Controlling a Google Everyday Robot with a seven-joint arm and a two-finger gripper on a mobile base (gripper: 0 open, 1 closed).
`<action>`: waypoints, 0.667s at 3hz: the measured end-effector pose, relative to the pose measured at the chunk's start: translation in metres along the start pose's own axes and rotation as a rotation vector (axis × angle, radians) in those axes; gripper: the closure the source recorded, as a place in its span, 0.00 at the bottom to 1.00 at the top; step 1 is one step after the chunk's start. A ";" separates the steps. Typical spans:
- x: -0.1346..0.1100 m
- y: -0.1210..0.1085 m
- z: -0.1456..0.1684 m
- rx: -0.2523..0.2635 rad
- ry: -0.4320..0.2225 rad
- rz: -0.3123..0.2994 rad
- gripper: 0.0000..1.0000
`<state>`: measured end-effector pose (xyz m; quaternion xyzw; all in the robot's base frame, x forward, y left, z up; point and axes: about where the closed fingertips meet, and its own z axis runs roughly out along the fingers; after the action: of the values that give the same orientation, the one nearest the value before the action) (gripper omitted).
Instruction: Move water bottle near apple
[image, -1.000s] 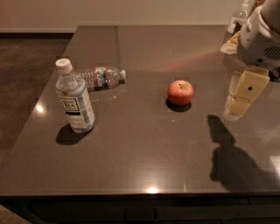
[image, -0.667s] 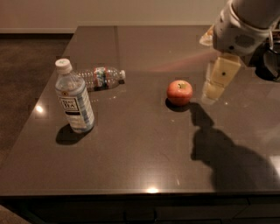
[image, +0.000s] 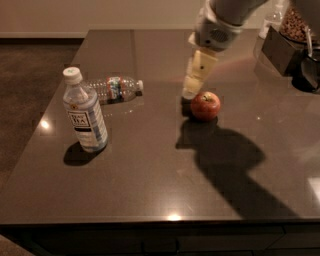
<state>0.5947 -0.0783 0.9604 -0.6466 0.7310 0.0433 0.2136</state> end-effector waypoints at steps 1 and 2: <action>-0.019 -0.018 0.031 0.003 0.013 -0.010 0.00; -0.032 -0.032 0.060 -0.021 0.005 -0.010 0.00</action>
Offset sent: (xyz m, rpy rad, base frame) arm 0.0749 0.0656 -0.0568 0.0072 0.0452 0.0245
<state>0.6432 -0.0333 0.9245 -0.6527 0.7277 0.0481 0.2053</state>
